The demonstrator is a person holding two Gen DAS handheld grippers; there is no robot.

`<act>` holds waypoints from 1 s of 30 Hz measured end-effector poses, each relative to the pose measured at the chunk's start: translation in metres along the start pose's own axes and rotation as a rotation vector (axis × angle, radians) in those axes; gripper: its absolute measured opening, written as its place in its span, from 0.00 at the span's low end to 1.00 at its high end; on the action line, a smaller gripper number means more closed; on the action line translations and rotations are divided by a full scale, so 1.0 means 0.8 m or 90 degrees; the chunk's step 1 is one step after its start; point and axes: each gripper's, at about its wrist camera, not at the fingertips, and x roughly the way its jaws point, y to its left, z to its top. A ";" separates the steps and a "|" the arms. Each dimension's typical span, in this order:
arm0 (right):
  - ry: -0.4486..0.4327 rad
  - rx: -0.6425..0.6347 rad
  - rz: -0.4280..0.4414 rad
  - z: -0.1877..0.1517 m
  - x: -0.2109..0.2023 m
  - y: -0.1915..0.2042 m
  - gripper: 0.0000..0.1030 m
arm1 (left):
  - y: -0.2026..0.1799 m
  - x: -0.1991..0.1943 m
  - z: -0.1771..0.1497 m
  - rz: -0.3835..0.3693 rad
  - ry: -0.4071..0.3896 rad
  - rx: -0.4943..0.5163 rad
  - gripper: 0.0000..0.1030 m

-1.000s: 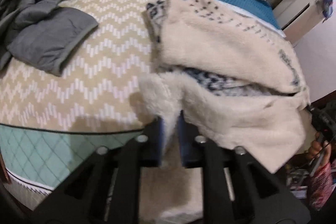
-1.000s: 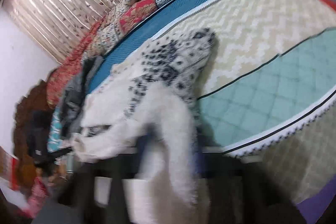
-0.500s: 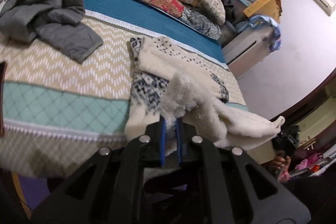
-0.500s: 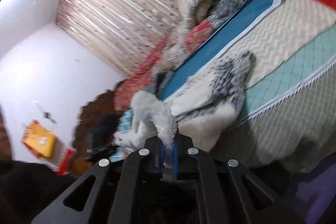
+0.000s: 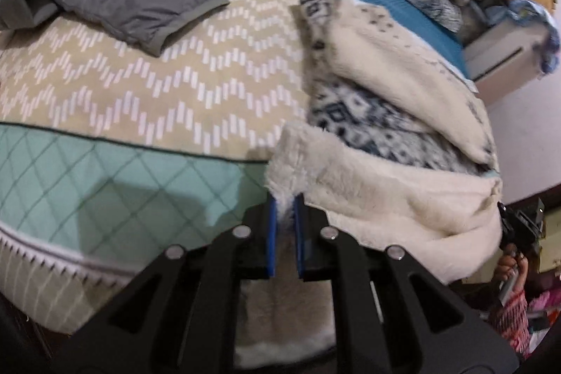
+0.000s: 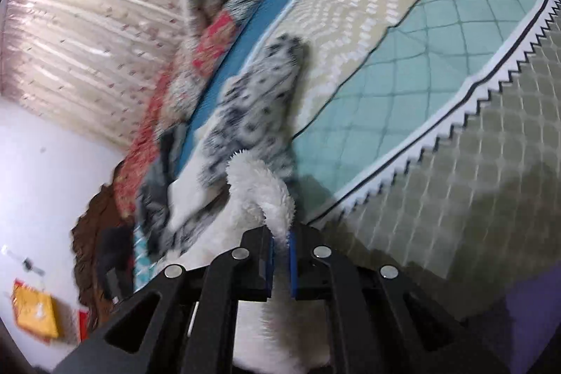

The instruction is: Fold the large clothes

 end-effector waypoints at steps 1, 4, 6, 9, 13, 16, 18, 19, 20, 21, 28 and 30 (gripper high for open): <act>0.010 0.019 -0.017 -0.002 0.011 -0.009 0.82 | 0.001 0.009 0.001 0.008 0.013 -0.003 0.08; -0.019 0.024 -0.003 -0.008 0.005 -0.011 0.82 | 0.001 0.024 -0.003 0.029 0.023 0.008 0.10; -0.043 0.004 -0.003 -0.014 -0.006 -0.004 0.78 | -0.002 0.017 -0.003 0.034 0.025 0.009 0.12; -0.099 -0.008 0.013 -0.022 -0.033 0.004 0.68 | 0.000 -0.011 -0.003 0.020 0.004 0.005 0.18; -0.187 -0.020 -0.003 -0.026 -0.077 0.012 0.42 | 0.010 -0.048 -0.004 0.008 -0.040 -0.007 0.29; -0.175 -0.053 -0.011 -0.029 -0.082 0.031 0.40 | 0.016 -0.074 -0.007 0.006 -0.072 -0.029 0.29; -0.143 -0.112 -0.014 -0.031 -0.072 0.058 0.40 | 0.015 -0.084 -0.008 -0.022 -0.086 -0.045 0.29; -0.124 -0.145 -0.017 -0.036 -0.064 0.074 0.40 | 0.007 -0.088 -0.008 -0.041 -0.090 -0.035 0.29; -0.102 -0.180 -0.023 -0.037 -0.050 0.096 0.40 | -0.006 -0.089 -0.008 -0.051 -0.087 -0.010 0.29; -0.084 -0.207 -0.030 -0.041 -0.038 0.109 0.40 | -0.018 -0.086 -0.008 -0.054 -0.083 0.013 0.29; 0.047 -0.384 -0.072 -0.093 0.056 0.192 0.48 | -0.111 -0.028 -0.029 -0.056 -0.013 0.176 0.27; 0.052 -0.421 -0.082 -0.102 0.068 0.207 0.48 | -0.118 -0.010 -0.035 -0.047 0.012 0.190 0.27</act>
